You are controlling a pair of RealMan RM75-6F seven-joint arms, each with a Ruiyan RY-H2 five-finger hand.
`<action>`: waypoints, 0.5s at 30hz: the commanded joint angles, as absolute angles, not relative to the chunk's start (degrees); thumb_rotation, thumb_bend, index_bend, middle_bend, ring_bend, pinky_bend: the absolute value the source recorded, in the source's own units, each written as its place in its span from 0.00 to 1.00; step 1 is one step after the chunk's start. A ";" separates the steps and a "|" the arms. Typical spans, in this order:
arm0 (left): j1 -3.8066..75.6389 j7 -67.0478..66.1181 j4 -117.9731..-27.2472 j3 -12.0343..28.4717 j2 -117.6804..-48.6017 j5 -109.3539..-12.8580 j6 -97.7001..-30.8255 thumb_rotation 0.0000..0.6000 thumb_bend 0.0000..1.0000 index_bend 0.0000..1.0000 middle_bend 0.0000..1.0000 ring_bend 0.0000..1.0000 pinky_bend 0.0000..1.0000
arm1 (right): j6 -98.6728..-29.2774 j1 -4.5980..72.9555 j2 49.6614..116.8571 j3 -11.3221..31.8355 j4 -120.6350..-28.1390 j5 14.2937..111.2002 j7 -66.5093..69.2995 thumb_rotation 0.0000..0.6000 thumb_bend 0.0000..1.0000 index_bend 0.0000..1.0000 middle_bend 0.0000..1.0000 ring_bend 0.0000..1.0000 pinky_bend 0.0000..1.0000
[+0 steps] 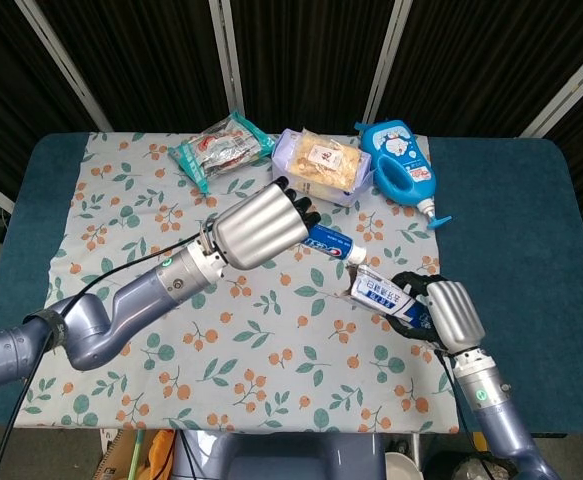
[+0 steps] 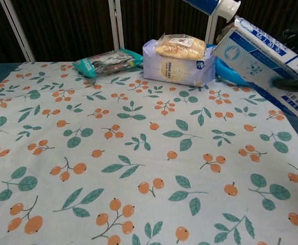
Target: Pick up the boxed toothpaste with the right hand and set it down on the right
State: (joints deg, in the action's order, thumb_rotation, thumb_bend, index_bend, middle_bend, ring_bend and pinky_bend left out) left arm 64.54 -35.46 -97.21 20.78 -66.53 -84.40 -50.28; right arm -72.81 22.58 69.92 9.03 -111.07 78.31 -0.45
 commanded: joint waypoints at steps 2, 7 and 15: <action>63.07 -34.64 -99.18 19.67 -63.53 -85.72 -50.95 1.00 0.48 0.63 0.72 0.70 0.67 | -72.71 22.55 70.10 8.97 -110.91 78.15 -0.68 1.00 0.29 0.48 0.55 0.53 0.45; 62.32 -33.28 -100.34 19.06 -61.61 -86.77 -51.59 1.00 0.48 0.63 0.72 0.70 0.67 | -72.64 22.52 70.37 8.94 -110.71 77.96 -1.09 1.00 0.29 0.48 0.55 0.53 0.45; 63.08 -32.51 -100.37 17.92 -62.86 -87.88 -51.12 1.00 0.48 0.63 0.72 0.70 0.67 | -72.89 22.38 70.31 9.22 -110.92 77.91 -0.94 1.00 0.29 0.48 0.55 0.53 0.45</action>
